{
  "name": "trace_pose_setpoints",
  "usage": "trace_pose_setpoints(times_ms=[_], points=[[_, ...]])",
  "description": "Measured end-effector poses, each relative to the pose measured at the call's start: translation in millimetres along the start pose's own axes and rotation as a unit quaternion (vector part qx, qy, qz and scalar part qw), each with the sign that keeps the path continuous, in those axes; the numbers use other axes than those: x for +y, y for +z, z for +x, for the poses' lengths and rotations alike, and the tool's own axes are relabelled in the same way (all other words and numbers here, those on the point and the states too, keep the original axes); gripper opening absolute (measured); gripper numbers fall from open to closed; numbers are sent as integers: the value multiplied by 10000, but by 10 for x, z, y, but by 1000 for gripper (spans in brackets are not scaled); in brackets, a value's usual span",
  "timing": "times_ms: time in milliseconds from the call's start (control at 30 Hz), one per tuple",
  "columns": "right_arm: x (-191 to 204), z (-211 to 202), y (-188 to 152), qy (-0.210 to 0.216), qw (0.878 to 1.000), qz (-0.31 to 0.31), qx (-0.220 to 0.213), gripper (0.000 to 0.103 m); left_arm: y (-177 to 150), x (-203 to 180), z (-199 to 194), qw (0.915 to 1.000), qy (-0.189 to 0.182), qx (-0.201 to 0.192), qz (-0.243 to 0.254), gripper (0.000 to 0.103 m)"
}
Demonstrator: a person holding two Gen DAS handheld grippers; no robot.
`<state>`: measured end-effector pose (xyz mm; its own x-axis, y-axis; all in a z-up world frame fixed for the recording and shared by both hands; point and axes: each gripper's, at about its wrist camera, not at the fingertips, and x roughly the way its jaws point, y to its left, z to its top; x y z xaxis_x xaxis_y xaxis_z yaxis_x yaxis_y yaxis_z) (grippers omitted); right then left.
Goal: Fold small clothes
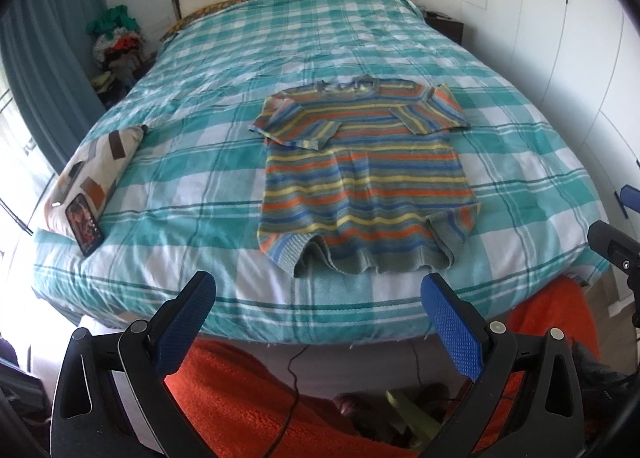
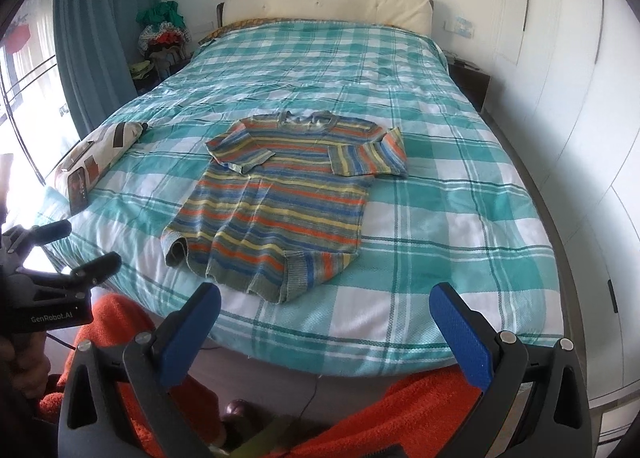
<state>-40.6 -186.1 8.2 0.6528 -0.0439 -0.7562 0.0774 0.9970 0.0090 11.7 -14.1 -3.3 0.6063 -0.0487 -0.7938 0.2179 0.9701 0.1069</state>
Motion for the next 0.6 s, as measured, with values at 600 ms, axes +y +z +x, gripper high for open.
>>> trace_pose_setpoints(times_ms=[600], points=[[161,114,-215,73,9996,-139,221,103,-160,18,114,9993,-213,195,-217,102]])
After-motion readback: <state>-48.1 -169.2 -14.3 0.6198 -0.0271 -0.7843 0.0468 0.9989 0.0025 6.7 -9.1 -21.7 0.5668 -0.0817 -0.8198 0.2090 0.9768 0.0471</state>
